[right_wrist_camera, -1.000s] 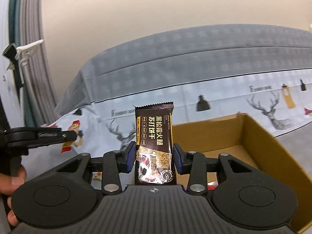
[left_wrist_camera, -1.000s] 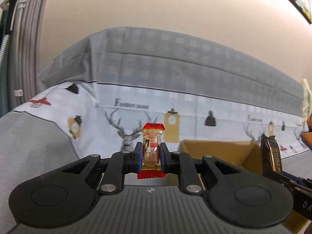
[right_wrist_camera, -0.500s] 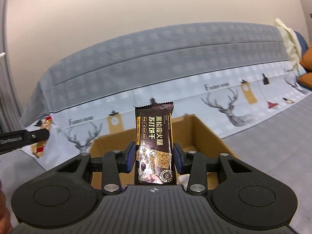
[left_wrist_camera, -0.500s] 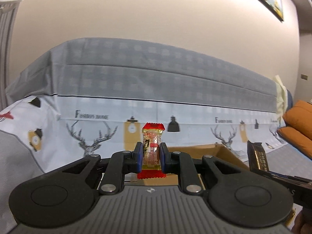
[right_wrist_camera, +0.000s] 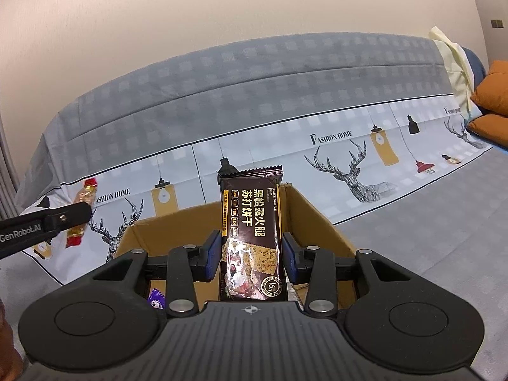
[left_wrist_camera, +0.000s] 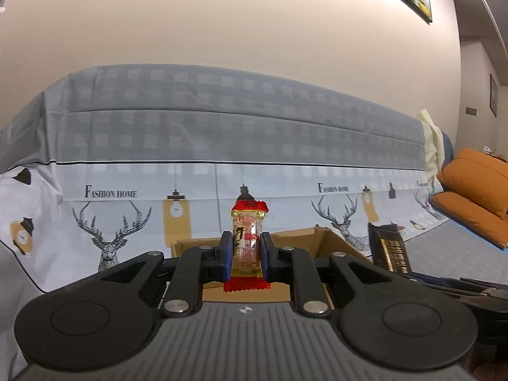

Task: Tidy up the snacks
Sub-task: 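Carry the red-yellow packet and chocolate bar over the box with both tools, then open both tools over the box to drop the packet and chocolate bar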

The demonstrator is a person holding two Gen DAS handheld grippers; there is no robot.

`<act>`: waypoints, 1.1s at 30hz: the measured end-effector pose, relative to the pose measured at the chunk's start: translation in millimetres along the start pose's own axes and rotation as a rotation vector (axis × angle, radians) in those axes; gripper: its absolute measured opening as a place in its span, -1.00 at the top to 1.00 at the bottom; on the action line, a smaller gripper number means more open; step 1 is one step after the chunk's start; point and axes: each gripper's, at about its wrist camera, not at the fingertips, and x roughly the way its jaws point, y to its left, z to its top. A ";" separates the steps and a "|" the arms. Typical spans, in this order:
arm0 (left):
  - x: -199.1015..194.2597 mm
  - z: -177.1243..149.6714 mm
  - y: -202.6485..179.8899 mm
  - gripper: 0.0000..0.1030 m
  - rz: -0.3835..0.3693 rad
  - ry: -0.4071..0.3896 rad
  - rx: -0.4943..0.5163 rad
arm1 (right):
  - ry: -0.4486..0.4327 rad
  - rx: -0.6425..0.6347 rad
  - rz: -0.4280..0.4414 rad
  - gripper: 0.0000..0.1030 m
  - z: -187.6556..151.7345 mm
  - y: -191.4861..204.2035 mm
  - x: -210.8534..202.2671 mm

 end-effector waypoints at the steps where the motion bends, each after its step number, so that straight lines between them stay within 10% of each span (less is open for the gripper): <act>1: 0.5 -0.6 -2.0 0.63 -0.004 0.000 0.005 | 0.000 -0.002 -0.001 0.18 -0.4 0.4 0.0; 22: 3.2 -2.6 -12.8 0.63 -0.035 -0.003 0.020 | 0.004 -0.017 -0.010 0.18 0.2 2.6 2.7; 24: 3.7 -2.6 -13.3 0.46 -0.042 0.007 0.017 | 0.004 -0.028 -0.022 0.13 0.0 5.0 2.8; 27: 3.3 -2.0 -12.2 0.14 -0.032 0.003 0.016 | -0.010 -0.043 -0.043 -0.53 -0.4 9.1 1.5; 33: 2.1 -1.8 -6.0 0.14 -0.018 0.005 0.015 | 0.000 -0.038 -0.036 -0.58 -2.5 12.9 3.7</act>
